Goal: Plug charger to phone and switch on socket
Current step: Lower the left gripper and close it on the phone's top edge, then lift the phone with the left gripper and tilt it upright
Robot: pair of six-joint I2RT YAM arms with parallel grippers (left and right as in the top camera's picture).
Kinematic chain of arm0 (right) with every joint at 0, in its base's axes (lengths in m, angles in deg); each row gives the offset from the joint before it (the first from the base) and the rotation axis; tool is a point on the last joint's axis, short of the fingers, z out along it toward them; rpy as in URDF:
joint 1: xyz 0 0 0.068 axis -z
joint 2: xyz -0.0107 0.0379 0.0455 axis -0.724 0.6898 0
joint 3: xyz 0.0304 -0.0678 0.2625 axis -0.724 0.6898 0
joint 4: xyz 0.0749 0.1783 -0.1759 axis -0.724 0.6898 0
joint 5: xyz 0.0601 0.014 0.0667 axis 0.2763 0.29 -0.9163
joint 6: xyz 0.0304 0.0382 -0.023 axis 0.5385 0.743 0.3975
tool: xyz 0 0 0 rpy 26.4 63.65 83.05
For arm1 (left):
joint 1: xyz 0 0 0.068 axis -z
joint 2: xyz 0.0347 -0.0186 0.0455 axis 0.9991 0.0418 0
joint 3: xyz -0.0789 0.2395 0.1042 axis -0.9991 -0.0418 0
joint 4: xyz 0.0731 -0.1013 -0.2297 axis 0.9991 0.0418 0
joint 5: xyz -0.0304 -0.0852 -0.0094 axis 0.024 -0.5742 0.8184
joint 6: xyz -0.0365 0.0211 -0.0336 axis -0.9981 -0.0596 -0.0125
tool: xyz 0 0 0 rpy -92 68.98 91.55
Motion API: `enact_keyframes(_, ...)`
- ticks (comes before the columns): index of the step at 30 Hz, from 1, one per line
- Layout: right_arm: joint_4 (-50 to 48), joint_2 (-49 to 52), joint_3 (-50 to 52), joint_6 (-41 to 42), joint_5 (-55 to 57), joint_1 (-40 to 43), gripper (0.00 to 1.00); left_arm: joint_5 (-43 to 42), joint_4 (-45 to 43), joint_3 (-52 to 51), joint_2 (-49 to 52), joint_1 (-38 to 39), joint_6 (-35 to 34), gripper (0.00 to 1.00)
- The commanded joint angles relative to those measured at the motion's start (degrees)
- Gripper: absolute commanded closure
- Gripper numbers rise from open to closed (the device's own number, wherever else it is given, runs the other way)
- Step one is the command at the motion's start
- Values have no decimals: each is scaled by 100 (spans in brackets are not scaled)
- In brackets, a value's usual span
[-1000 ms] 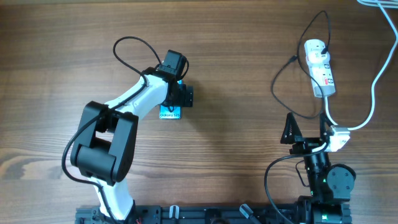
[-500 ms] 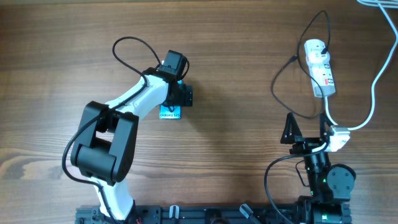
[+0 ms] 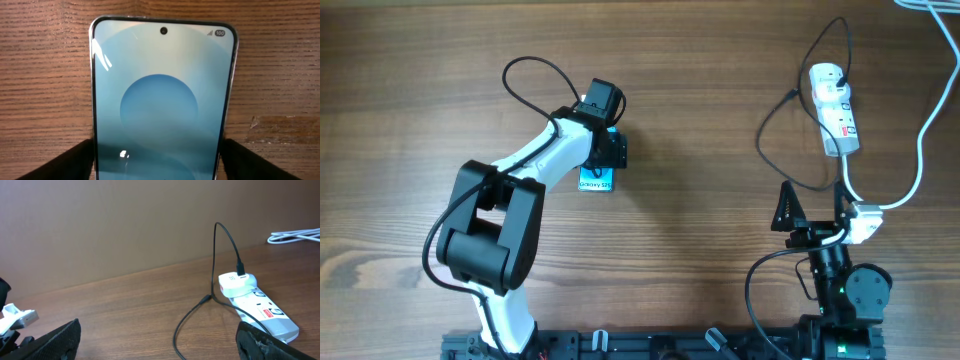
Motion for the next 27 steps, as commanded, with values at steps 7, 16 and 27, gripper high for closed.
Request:
enact_keyframes(7,-20,-61,7,2,57,13,0,-125,199,-275,566,20,-52,30)
enact_keyframes(16,-20,-61,7,2,59,13,0,-127,267,-243,442,20,-57,35)
enact_keyframes(27,-20,-61,7,2,57,13,0,-341,761,177,-76,20,-98,36)
